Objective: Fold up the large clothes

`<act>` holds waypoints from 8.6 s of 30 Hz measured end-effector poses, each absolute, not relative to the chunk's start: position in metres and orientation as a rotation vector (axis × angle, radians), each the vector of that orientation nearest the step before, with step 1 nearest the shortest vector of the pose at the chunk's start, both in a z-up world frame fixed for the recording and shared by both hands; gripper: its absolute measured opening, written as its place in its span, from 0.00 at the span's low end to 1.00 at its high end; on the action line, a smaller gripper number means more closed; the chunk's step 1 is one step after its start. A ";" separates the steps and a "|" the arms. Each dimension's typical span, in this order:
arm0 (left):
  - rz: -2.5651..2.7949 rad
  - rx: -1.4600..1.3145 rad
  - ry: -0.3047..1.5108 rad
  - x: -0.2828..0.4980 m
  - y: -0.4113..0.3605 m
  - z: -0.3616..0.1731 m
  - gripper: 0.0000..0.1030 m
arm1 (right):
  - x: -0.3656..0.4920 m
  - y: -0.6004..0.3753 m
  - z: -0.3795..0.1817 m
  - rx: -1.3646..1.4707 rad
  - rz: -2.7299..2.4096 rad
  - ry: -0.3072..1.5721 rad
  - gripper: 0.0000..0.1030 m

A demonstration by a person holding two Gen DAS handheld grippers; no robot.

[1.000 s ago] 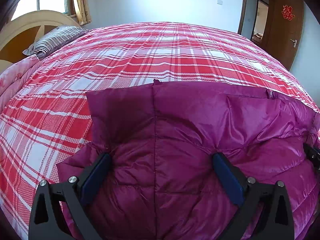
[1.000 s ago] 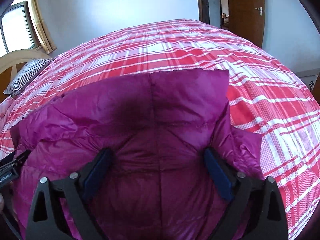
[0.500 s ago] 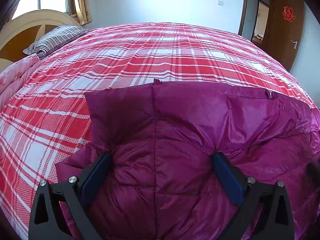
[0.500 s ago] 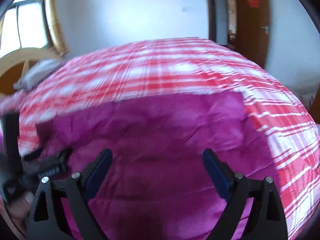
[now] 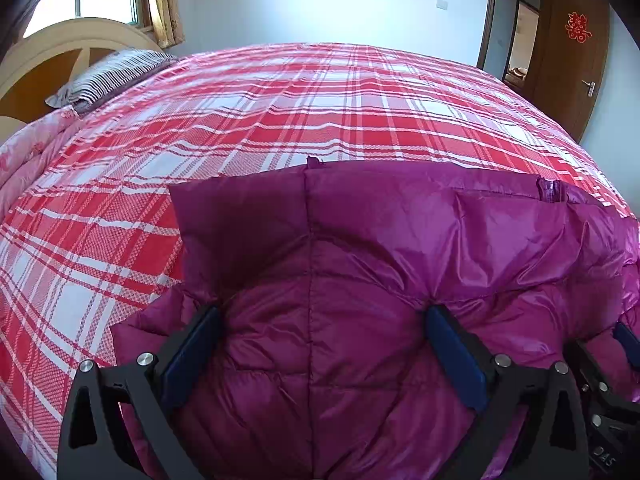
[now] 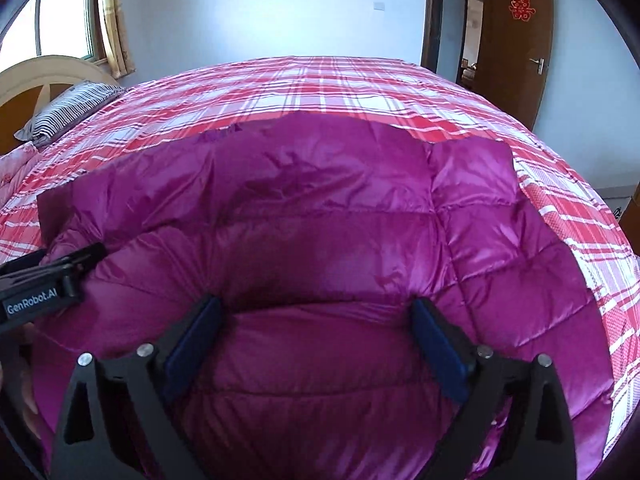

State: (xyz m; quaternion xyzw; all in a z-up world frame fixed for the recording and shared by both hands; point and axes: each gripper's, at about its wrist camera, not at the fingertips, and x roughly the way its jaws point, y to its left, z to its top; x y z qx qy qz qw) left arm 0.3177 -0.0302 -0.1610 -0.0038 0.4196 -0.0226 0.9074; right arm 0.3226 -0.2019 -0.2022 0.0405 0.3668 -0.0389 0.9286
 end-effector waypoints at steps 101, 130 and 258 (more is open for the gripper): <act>-0.645 0.004 0.498 0.183 -0.169 -0.114 0.92 | 0.269 -0.363 -0.055 0.627 0.149 0.517 0.73; -0.347 0.101 0.732 0.299 -0.226 -0.134 0.99 | 0.331 -0.389 -0.198 0.585 0.083 0.629 0.82; -0.574 -0.145 0.644 0.235 -0.062 -0.076 0.51 | 0.327 -0.308 -0.176 0.595 0.592 0.706 0.24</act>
